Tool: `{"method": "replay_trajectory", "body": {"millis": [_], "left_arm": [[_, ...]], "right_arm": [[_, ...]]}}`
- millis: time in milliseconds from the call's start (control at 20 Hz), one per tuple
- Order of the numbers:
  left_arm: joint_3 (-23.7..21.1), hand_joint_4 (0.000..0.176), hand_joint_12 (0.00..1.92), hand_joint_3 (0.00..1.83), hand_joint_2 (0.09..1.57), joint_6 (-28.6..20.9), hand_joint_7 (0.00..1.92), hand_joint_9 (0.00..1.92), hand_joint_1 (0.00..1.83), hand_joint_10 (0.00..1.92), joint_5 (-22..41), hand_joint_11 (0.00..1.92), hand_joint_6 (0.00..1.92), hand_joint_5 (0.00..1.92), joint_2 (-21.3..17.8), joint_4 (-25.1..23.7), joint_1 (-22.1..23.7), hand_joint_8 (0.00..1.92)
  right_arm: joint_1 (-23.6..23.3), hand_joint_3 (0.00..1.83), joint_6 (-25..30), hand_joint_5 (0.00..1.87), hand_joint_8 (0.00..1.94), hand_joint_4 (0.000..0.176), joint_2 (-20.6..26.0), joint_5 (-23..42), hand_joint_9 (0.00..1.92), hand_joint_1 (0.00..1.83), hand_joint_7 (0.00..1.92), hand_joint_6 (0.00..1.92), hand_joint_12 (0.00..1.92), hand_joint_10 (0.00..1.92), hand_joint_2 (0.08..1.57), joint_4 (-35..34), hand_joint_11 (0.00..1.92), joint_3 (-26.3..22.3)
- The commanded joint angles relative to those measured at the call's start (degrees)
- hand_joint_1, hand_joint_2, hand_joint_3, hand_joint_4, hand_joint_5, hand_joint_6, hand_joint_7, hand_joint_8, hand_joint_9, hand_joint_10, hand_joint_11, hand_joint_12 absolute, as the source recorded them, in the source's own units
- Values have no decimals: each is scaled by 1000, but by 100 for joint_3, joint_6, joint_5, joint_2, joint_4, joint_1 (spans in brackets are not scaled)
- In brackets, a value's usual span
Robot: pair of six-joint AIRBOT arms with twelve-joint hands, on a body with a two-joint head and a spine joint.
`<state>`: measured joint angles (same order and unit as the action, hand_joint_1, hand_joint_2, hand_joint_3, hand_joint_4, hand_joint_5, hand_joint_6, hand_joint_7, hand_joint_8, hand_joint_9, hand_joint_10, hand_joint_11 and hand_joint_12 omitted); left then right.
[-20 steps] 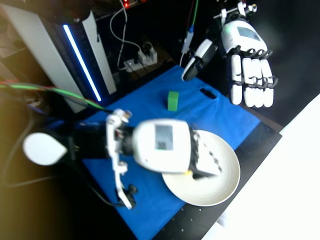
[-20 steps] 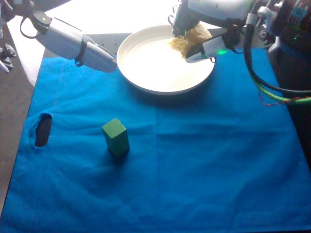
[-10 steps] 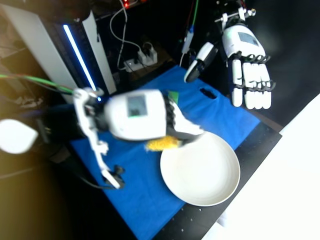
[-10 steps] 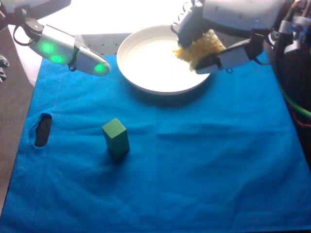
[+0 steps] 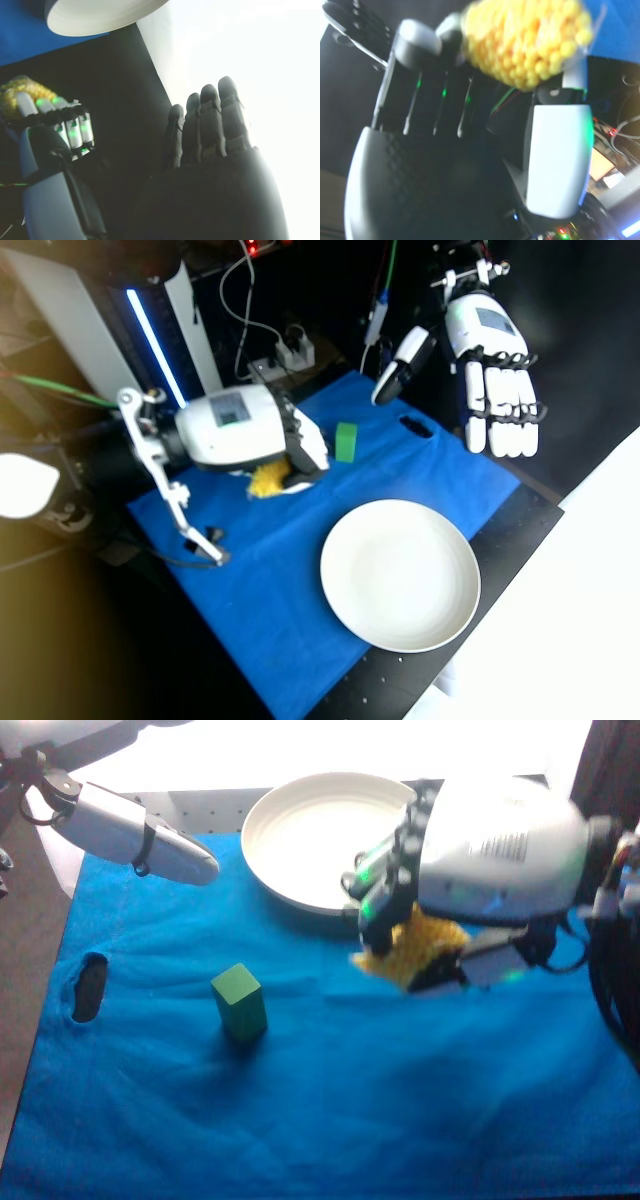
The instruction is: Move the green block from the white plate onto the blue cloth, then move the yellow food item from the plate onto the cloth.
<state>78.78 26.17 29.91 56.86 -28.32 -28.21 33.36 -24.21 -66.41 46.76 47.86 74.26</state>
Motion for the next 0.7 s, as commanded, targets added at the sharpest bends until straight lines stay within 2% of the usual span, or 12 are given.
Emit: {"method": "replay_trajectory", "body": {"millis": [0, 50, 150, 200, 250, 350, 400, 450, 500, 550, 600, 650], "left_arm": [[-9, 62, 160, 4, 755, -18, 154, 133, 643, 6, 605, 72, 1, 124, -20, 201, 45, 7], [-14, 57, 157, 6, 761, -18, 148, 129, 648, 3, 606, 70, 0, 121, -20, 201, 42, 4], [-21, 55, 154, 5, 762, -19, 141, 126, 650, 2, 605, 68, 0, 120, -20, 202, 37, 0], [-25, 66, 154, 0, 742, -19, 141, 131, 659, 3, 605, 73, 4, 131, -19, 205, 25, 1], [-27, 70, 154, 0, 733, -20, 142, 134, 669, 4, 605, 74, 6, 136, -19, 210, 14, 1], [-31, 73, 153, 0, 740, -20, 140, 134, 664, 4, 605, 73, 5, 136, -18, 212, 11, 0], [-32, 66, 152, 0, 734, -20, 138, 137, 666, 4, 604, 72, 4, 135, -17, 217, 11, 0], [-32, 66, 152, 0, 734, -20, 138, 137, 666, 4, 603, 72, 4, 135, -16, 217, 11, 0], [-35, 70, 149, 0, 734, -19, 135, 133, 662, 2, 604, 67, 1, 130, -16, 217, 11, 0], [-39, 71, 148, 0, 736, -18, 132, 130, 662, 1, 604, 66, 0, 127, -16, 217, 11, 0], [-41, 85, 146, 0, 714, -18, 145, 136, 674, 2, 602, 69, 6, 143, -16, 217, 11, 4], [-42, 86, 143, 0, 703, -18, 147, 133, 684, 1, 601, 65, 7, 148, -16, 216, 10, 5]], "right_arm": [[-28, 0, -19, 1183, 1190, 0, -50, 502, 843, 1192, 1016, 620, 1921, 1615, 1030, -280, 667, -20], [35, 0, -19, 1172, 1122, 0, -82, 500, 816, 1262, 1061, 434, 1848, 1418, 1064, -280, 616, -8], [117, 0, -19, 1206, 967, 0, -154, 480, 770, 1198, 1035, 568, 1877, 1464, 1024, -285, 608, 36], [130, 0, -19, 1179, 971, 0, -184, 451, 948, 1209, 1102, 579, 1800, 1402, 1039, -287, 753, 53], [141, 0, -19, 1169, 1182, 0, -204, 432, 1001, 1197, 1071, 632, 1897, 1606, 1036, -287, 868, 61], [157, 0, -19, 1159, 1323, 0, -213, 425, 980, 1193, 1051, 657, 1916, 1686, 1038, -286, 865, 58], [171, 0, -19, 1155, 1646, 0, -222, 418, 1138, 1193, 1055, 666, 1921, 1889, 1038, -286, 1167, 60], [173, 0, -19, 1155, 1646, 0, -226, 415, 1138, 1193, 1055, 666, 1921, 1889, 1038, -286, 1167, 60], [175, 1, -19, 1132, 1318, 0, -230, 410, 1172, 1188, 1072, 710, 1887, 1621, 1045, -286, 1071, 60], [177, 1, -19, 1052, 982, 0, -233, 406, 881, 1253, 1068, 827, 1787, 1433, 1071, -286, 664, 60], [183, 0, -19, 730, 121, 2, -234, 403, 634, 874, 849, 82, 1085, 516, 889, -286, 356, 60], [190, 0, -19, 613, 24, 41, -234, 401, 589, 779, 737, 16, 1054, 262, 853, -286, 232, 59]]}}
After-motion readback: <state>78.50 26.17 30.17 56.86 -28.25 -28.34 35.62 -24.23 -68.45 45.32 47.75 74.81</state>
